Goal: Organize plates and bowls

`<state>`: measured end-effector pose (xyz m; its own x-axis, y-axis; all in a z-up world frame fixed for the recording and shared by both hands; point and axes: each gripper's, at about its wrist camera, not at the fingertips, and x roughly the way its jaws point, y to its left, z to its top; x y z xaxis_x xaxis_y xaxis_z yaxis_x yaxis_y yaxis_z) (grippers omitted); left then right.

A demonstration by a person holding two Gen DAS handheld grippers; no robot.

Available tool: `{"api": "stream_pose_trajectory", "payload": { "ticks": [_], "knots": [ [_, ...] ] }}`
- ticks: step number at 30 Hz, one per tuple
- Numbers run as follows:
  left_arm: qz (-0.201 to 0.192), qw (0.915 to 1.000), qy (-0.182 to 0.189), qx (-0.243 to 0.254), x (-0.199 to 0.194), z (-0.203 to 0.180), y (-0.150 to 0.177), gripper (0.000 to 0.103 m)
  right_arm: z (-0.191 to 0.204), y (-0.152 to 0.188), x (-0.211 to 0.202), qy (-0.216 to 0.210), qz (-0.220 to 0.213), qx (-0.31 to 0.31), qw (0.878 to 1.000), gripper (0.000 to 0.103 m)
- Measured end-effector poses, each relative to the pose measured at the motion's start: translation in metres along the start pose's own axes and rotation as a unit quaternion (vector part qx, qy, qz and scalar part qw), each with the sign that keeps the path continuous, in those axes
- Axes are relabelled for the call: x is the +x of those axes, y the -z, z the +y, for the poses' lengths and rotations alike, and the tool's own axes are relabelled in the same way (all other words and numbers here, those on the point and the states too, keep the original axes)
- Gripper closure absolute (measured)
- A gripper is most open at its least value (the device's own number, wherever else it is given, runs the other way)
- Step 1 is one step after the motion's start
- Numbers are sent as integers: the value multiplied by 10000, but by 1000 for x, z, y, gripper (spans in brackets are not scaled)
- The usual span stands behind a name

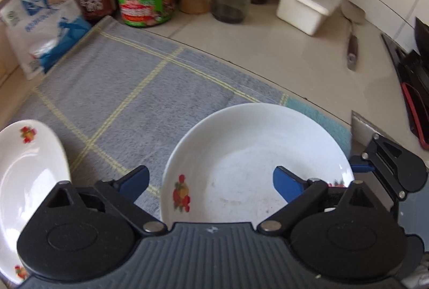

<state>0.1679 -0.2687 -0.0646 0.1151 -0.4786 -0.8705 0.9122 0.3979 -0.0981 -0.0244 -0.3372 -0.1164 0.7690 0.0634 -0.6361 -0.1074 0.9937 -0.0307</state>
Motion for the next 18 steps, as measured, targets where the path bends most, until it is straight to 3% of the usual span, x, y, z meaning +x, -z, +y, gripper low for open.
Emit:
{"api": "stream_pose_trajectory", "payload": {
  "ticks": [3, 8, 18],
  "knots": [
    [255, 9992, 309, 94, 8, 4, -6, 15, -1, 0, 0, -33, -27, -26, 10000, 0],
    [579, 9968, 450, 321, 15, 6, -11, 22, -1, 0, 1, -35, -38, -32, 10000, 0],
    [1061, 9898, 767, 554, 27, 11, -21, 22, 1, -5, 3, -45, 98, -100, 9999, 0]
  ]
}}
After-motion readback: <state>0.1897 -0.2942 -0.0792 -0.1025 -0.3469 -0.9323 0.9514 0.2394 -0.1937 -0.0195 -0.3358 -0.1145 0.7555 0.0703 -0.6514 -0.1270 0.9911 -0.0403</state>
